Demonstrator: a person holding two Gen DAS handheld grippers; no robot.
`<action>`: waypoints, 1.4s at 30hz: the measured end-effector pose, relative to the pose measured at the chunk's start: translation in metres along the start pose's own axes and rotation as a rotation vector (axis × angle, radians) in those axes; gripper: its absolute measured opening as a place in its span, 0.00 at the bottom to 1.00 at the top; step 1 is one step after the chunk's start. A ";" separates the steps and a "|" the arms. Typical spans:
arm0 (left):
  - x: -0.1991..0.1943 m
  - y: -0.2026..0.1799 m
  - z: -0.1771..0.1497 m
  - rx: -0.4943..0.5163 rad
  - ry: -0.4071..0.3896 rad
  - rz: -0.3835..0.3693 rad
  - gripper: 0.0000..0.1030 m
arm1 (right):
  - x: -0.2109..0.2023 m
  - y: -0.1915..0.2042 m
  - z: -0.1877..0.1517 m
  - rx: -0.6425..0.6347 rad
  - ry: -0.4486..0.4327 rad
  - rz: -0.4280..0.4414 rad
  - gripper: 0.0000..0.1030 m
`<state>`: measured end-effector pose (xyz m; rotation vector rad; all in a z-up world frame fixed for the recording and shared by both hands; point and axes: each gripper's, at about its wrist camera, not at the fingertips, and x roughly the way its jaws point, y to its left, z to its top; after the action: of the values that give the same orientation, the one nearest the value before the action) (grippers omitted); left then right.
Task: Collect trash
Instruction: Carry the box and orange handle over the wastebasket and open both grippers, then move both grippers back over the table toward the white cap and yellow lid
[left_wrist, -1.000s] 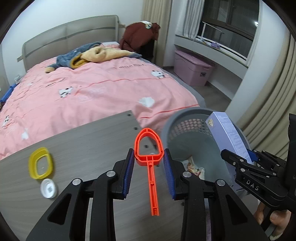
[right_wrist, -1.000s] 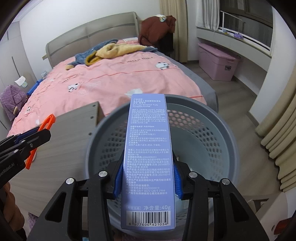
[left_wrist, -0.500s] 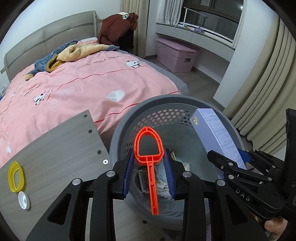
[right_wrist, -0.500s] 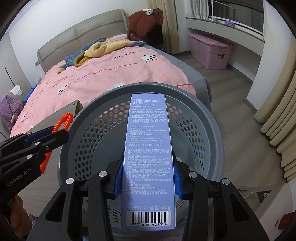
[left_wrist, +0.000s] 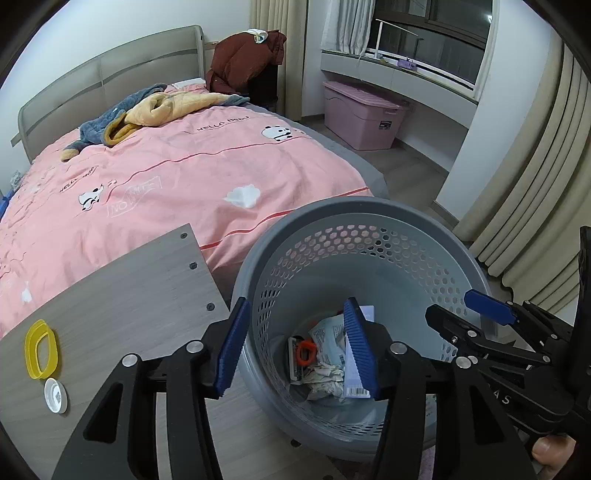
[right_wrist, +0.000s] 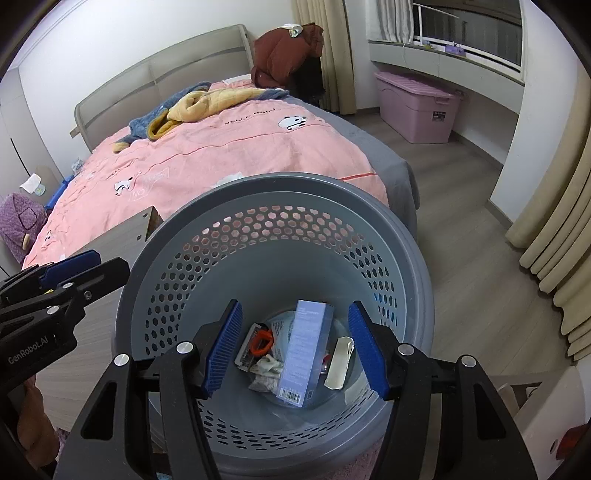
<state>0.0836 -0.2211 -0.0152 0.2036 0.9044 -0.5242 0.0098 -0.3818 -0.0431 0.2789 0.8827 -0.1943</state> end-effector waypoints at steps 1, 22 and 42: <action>-0.001 0.000 0.000 -0.002 -0.003 0.001 0.54 | 0.000 0.000 0.000 0.000 0.001 0.000 0.57; -0.023 0.010 -0.009 -0.036 -0.042 0.028 0.60 | -0.009 0.011 -0.004 -0.005 -0.021 0.007 0.65; -0.053 0.077 -0.037 -0.171 -0.073 0.114 0.69 | -0.020 0.056 -0.012 -0.059 -0.038 0.067 0.90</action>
<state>0.0708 -0.1221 0.0005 0.0796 0.8564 -0.3450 0.0046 -0.3241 -0.0255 0.2486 0.8390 -0.1111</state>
